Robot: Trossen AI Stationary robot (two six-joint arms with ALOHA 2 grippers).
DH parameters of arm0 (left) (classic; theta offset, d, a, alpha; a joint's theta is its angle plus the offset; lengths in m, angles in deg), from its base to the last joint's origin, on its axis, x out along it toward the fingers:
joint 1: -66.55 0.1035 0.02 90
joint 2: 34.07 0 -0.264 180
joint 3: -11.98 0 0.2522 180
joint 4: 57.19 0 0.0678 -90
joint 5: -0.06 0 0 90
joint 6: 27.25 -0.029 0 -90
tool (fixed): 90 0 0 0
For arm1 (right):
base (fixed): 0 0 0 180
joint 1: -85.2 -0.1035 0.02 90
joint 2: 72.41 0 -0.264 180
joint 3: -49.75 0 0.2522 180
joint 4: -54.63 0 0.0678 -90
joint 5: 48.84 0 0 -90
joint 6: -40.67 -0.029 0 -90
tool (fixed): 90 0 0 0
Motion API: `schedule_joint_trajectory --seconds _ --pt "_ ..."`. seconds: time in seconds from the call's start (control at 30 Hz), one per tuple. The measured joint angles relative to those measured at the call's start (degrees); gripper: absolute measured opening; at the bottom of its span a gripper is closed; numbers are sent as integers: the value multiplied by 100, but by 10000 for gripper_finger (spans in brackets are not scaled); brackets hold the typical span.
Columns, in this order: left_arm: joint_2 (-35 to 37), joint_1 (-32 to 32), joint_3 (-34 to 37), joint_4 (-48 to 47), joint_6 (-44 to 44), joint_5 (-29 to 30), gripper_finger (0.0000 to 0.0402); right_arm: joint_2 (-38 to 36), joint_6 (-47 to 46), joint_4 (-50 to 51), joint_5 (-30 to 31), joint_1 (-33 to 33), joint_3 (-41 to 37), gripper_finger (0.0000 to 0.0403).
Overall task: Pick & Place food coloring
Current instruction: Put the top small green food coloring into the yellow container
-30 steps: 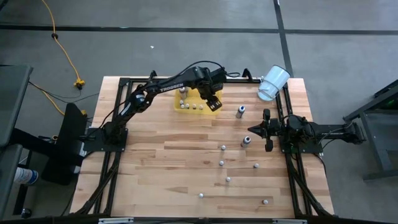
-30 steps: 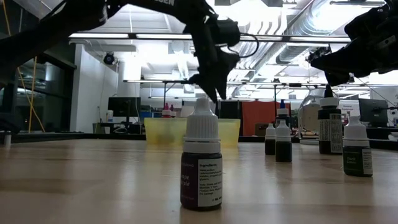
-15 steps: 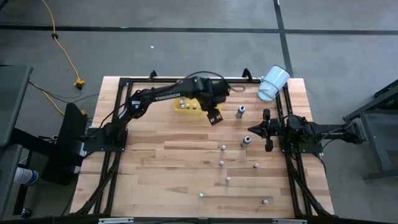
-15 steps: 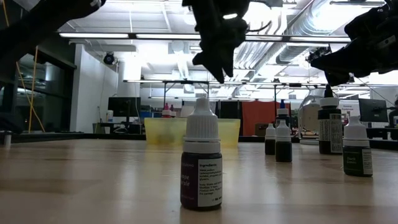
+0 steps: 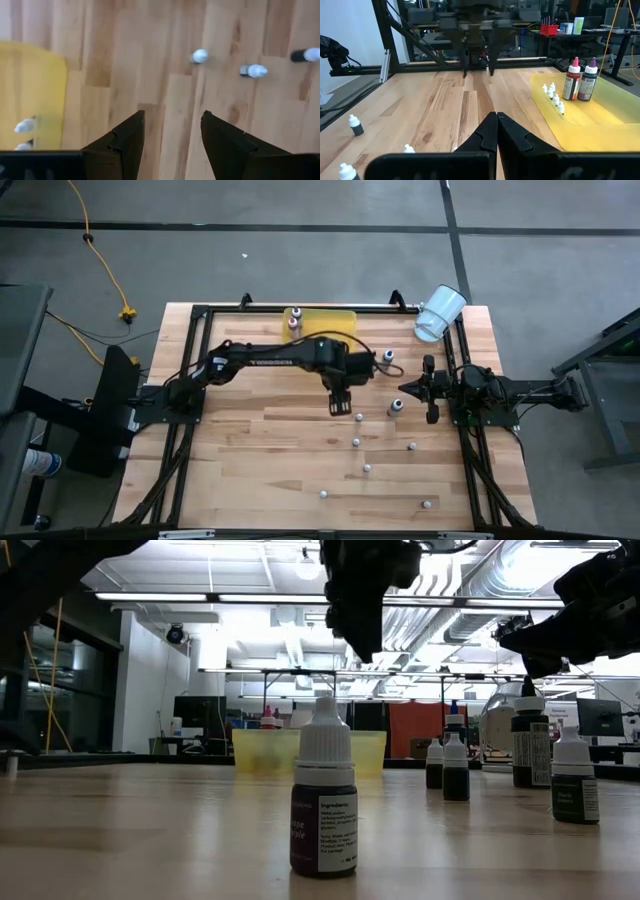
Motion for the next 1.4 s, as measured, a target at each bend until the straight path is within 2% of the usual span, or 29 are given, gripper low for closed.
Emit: schedule_joint_trajectory --seconds 0.47,0.7,0.9,1.2,1.4 --pt "-570 -253 -3 315 -316 -7 183 11 0 0 0 0 0 0" --pt "-779 -251 2 592 -812 -36 183 47 0 0 3 -1 1 0" --pt "-892 -282 7 938 -1607 -77 183 34 0 -4 7 -1 0 0" --pt "-1121 -414 -1 1229 -3395 -462 183 39 0 1 2 -2 -1 0" --pt "-1230 -476 -3 1402 -3938 -328 183 39 0 0 2 0 -1 0"
